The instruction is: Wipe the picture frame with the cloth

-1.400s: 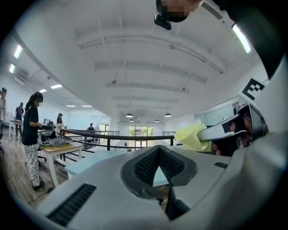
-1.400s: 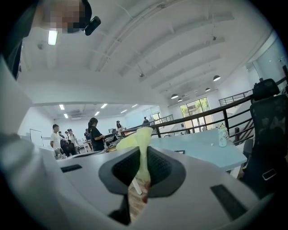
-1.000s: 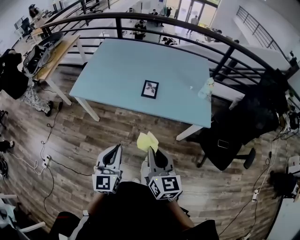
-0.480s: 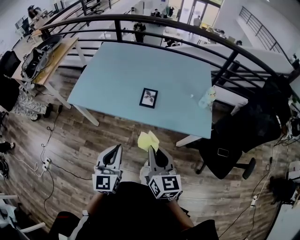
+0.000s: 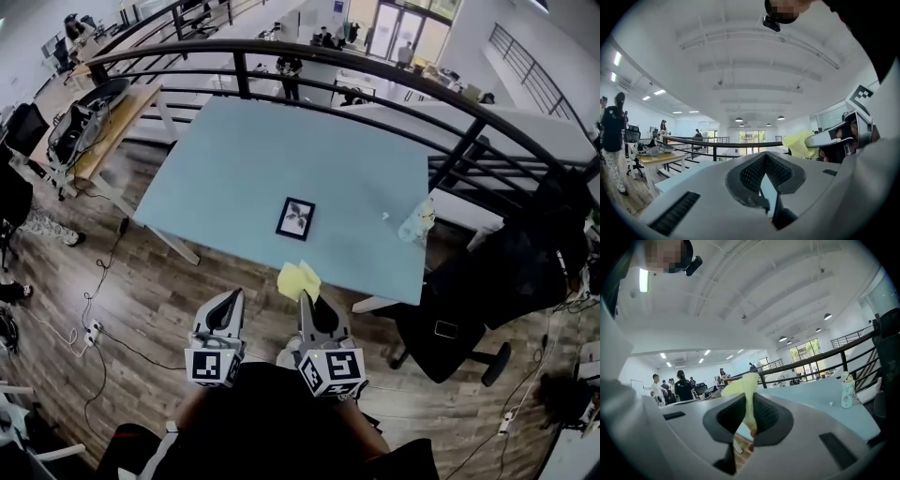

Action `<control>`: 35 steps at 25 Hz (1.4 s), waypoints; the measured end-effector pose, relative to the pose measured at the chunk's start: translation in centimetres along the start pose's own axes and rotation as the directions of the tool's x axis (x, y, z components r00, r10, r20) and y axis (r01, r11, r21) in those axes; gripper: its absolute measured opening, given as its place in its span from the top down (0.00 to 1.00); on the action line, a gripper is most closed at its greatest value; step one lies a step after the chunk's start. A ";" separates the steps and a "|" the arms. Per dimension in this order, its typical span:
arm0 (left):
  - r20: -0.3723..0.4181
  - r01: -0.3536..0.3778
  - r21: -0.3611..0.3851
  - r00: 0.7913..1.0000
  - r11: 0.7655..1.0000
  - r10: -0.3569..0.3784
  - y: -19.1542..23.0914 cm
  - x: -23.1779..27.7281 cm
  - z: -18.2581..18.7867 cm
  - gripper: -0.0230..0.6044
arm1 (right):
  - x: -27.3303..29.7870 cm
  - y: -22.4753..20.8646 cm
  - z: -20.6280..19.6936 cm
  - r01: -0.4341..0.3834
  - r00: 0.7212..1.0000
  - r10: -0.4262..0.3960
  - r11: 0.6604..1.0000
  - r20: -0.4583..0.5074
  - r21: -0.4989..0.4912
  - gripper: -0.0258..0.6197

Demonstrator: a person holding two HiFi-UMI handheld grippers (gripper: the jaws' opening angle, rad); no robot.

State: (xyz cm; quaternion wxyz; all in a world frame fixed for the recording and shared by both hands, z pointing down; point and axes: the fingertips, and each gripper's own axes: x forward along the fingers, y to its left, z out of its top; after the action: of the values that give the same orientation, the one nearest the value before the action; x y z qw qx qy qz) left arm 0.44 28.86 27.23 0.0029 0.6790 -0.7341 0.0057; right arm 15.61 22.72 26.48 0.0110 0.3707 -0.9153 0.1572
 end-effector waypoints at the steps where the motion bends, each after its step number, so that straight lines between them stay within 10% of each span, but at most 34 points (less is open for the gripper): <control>1: -0.002 -0.001 0.001 1.000 1.000 0.001 -0.1 0.5 0.1 0.96 | 0.3 -0.4 0.3 -0.002 1.000 0.002 1.000 0.004 0.001 0.91; 35: -0.023 0.104 -0.001 0.994 0.995 -0.104 1.0 14.3 -1.0 0.96 | 9.8 -7.3 2.4 0.104 0.995 -0.104 0.994 -0.006 0.026 0.90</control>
State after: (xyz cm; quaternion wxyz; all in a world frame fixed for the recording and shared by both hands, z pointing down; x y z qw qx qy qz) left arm -1.68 14.73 28.43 0.0116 0.7163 -0.6975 0.0132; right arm 13.77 10.47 27.58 0.0162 0.4175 -0.8926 0.1695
